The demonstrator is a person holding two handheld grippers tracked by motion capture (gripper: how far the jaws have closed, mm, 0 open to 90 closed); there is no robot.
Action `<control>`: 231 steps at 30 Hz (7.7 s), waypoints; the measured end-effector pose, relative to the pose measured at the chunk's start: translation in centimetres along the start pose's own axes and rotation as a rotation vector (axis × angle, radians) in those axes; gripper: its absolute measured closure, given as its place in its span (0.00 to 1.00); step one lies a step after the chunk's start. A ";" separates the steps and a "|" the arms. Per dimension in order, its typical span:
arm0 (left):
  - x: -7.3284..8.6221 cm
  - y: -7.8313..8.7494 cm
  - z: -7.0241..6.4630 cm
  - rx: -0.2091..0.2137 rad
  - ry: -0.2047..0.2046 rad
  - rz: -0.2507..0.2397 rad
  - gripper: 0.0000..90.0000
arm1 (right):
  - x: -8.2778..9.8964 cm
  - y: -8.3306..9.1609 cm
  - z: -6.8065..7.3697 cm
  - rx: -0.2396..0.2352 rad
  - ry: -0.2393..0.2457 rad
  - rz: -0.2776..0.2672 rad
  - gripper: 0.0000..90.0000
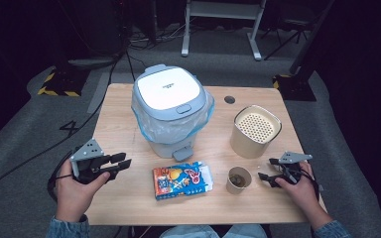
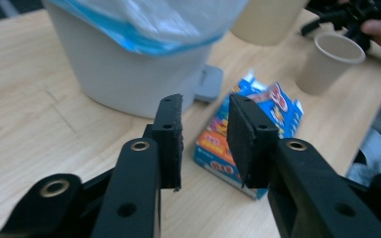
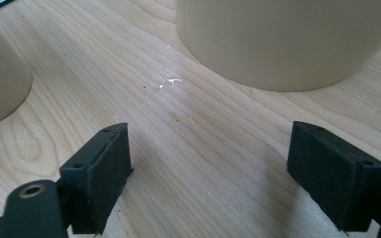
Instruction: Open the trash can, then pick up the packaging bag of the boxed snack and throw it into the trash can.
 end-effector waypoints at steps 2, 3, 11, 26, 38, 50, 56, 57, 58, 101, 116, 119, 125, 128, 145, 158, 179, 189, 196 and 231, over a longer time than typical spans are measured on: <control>-0.6 0.3 -0.6 0.023 0.006 -0.022 0.77 | 0.0 0.0 0.0 0.000 0.000 0.000 0.19; -1.0 0.5 -1.1 0.040 0.012 -0.039 0.78 | 0.0 0.0 0.0 0.000 0.000 0.000 0.19; -3.8 1.1 -4.2 0.017 -0.032 -0.103 0.79 | 0.0 0.0 -0.1 -0.007 0.005 -0.002 0.19; -10.0 -3.2 -7.0 0.083 -0.101 -0.142 0.84 | 0.0 0.0 -0.1 -0.008 0.006 -0.002 0.19; -13.7 -8.1 -7.4 0.076 -0.130 -0.092 0.86 | 0.0 0.0 -0.1 -0.012 0.010 -0.003 0.19; -14.5 -10.8 -7.2 0.054 -0.131 -0.064 0.96 | 0.0 0.0 -0.1 -0.012 0.009 -0.004 0.19; -14.5 -10.8 -7.3 0.029 -0.133 -0.061 1.00 | 0.0 0.0 -0.1 -0.012 0.008 -0.004 0.19; -14.5 -10.8 -7.4 0.026 -0.129 -0.058 1.00 | 0.0 0.0 -0.1 -0.012 0.008 -0.004 0.19; -14.5 -10.8 -7.5 0.019 -0.133 -0.057 1.00 | 0.0 0.0 -0.1 -0.012 0.008 -0.004 0.19; -5.2 -3.7 -4.9 0.058 -0.168 -0.044 0.47 | -1.5 2.2 0.8 -0.028 0.009 -0.039 0.35; 2.9 -5.6 -0.4 0.012 -0.135 0.044 0.45 | -5.3 4.7 1.4 -0.073 0.051 -0.143 0.38; 3.5 -6.4 -1.0 0.034 -0.151 0.051 0.46 | -5.4 4.3 1.5 -0.069 0.057 -0.150 0.38; 4.0 -8.3 -3.3 0.091 -0.193 0.076 0.46 | -4.6 3.5 1.5 -0.083 0.037 -0.139 0.38; 4.3 -9.6 -4.4 0.123 -0.210 0.098 0.46 | -4.4 3.2 1.4 -0.089 0.027 -0.135 0.38; 6.2 -9.3 -2.6 0.092 -0.149 0.098 0.47 | -11.4 3.8 4.2 -0.221 0.119 -0.210 0.41; 7.8 -8.2 1.5 0.062 -0.120 0.100 0.46 | -16.2 0.3 9.0 -0.262 0.151 -0.127 0.39; 9.2 -9.5 1.7 0.063 -0.066 0.188 0.48 | -17.2 -4.8 13.6 -0.298 0.156 0.070 0.33; 9.5 -9.9 1.8 0.066 -0.062 0.208 0.49 | -17.7 -5.3 14.5 -0.245 0.190 0.105 0.29; 9.6 -10.0 1.8 0.069 -0.062 0.208 0.49 | -18.2 -5.0 15.7 -0.273 0.203 0.061 0.32; 10.0 -10.4 1.8 0.065 -0.058 0.231 0.50 | -16.8 -6.5 15.4 -0.327 0.059 0.000 0.56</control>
Point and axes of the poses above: each handheld gripper's, and its own axes: y roughly backward along the jaws, x roughly out of its underside, z roughly to its left, the point moved 1 cm from there along -y, roughly forward along the jaws, and after that the axes turned 15 degrees about y, right-handed, at the moved point
